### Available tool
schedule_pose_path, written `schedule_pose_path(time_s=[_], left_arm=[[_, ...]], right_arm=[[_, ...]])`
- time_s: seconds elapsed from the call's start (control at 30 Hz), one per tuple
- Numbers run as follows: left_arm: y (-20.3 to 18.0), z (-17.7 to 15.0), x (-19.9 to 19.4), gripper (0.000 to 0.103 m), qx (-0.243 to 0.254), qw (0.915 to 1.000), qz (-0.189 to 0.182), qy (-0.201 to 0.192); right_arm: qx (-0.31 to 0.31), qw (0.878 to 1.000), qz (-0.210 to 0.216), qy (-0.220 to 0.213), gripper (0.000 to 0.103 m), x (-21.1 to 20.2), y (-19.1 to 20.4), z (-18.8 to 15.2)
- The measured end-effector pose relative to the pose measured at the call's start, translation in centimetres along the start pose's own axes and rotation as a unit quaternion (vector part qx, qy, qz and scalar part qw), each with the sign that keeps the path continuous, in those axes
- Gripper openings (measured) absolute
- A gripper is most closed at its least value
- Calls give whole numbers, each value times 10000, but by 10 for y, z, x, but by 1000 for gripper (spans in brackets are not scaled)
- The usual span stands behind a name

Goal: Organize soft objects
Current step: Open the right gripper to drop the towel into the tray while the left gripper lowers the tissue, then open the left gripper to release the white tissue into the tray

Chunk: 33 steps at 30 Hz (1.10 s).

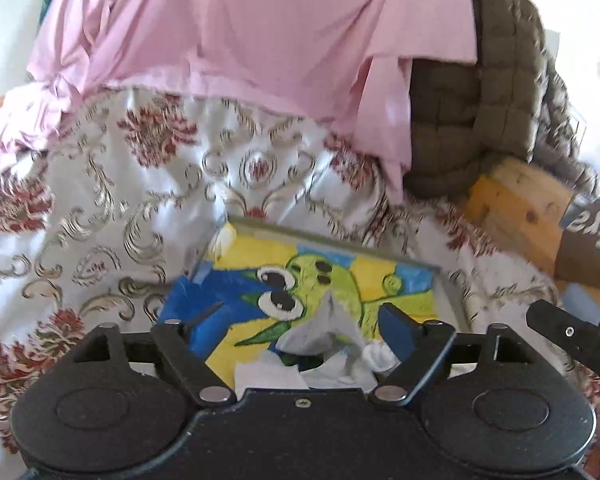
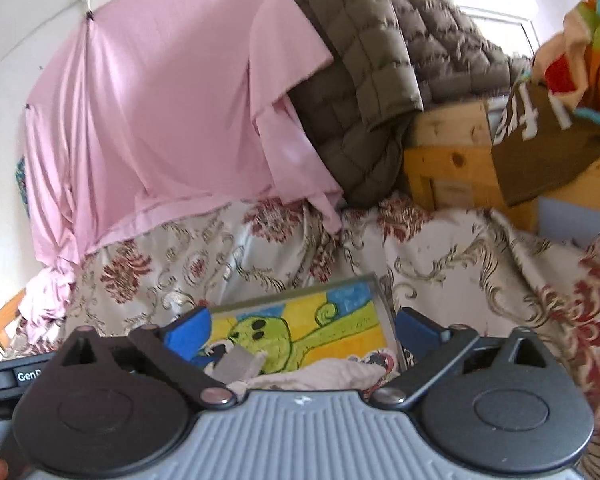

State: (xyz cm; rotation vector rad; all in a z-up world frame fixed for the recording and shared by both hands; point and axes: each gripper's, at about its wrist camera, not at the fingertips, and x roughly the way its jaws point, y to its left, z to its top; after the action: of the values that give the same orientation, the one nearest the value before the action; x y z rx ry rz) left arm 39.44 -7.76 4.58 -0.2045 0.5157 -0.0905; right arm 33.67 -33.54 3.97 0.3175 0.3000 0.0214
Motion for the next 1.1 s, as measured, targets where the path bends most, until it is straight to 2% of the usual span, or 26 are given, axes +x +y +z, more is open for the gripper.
schedule_pose_path(time_s=[0.17, 0.33, 0.6, 0.93, 1.1], left_arm=[[-8, -4, -45, 94, 87, 9994, -19, -325], [-13, -18, -91, 101, 76, 9980, -69, -619], [-12, -53, -150, 102, 78, 9963, -161, -845], [10, -106, -205, 102, 0, 9970, -59, -778], [21, -129, -228, 102, 176, 9971, 1, -741]], right_arm=[[-49, 9998, 9, -184, 103, -40, 3, 0], [-64, 9990, -173, -401, 103, -81, 5, -9], [-309, 9981, -328, -414, 103, -136, 16, -37], [-645, 9959, -599, -212, 103, -182, 30, -75], [-1062, 9904, -887, -68, 103, -194, 45, -93]])
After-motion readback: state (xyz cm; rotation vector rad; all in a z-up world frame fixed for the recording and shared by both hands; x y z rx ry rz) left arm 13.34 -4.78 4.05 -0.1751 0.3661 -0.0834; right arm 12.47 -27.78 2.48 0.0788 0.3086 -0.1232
